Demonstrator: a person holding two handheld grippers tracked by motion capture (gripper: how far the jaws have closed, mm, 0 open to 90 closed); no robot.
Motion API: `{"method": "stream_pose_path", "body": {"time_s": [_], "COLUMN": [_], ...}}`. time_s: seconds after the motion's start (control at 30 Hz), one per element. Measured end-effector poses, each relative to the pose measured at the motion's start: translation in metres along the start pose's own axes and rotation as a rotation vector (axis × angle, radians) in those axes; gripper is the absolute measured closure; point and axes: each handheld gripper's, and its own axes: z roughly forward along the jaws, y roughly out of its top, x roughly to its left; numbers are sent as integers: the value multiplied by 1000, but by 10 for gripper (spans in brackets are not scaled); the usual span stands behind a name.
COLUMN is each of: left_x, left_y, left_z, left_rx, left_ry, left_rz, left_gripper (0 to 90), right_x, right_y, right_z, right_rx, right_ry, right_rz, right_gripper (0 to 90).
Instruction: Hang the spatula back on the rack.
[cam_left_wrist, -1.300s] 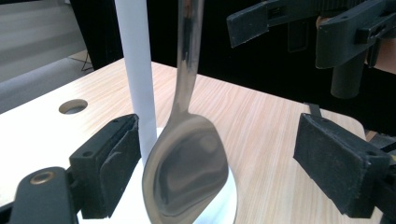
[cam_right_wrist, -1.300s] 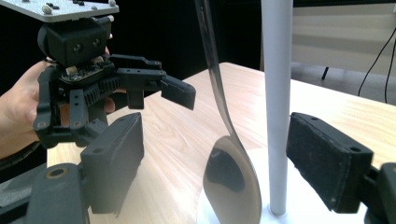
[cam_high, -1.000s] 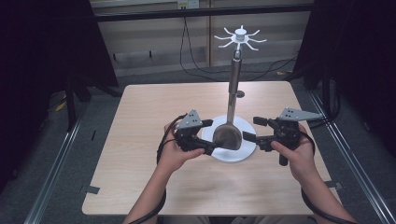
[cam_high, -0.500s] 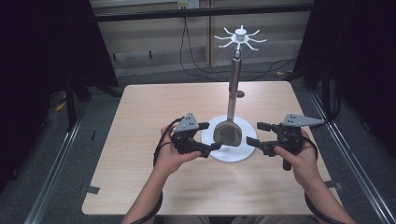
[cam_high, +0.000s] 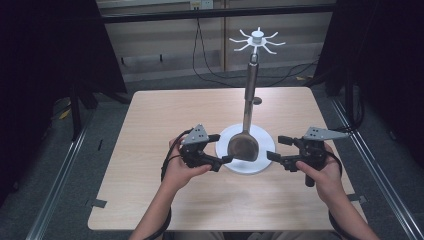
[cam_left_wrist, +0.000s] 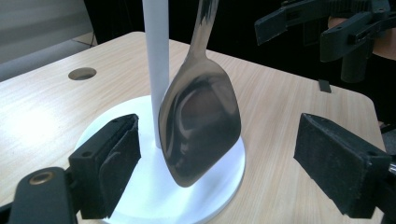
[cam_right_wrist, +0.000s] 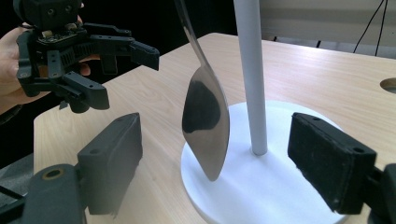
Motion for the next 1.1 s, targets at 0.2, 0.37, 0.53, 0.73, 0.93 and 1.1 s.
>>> {"method": "stream_pose_path", "body": {"time_s": [0.2, 0.37, 0.53, 0.73, 0.93, 1.1], "left_x": [1, 2, 2, 1, 2, 1], "left_y": [-4, -8, -10, -13, -17, -19], "left_z": [0, -3, -3, -5, -7, -7], "left_rx": [4, 7, 13, 21, 25, 21], "left_ry": [2, 9, 14, 25, 23, 29], "left_rz": [-5, -15, -13, -13, -9, -13], "left_gripper": [139, 137, 134, 127, 125, 125], "right_x": [-2, -3, -5, -5, -6, -8], "right_y": [-6, -12, -18, -23, -31, -39], "right_z": [-1, -2, -3, -3, -5, -8], "right_rx": [11, 13, 20, 33, 30, 37], "right_ry": [-9, -12, -18, -22, -20, -26], "right_rz": [-2, -7, -13, -18, -14, -9], "right_gripper": [169, 167, 166, 159, 154, 152]}}
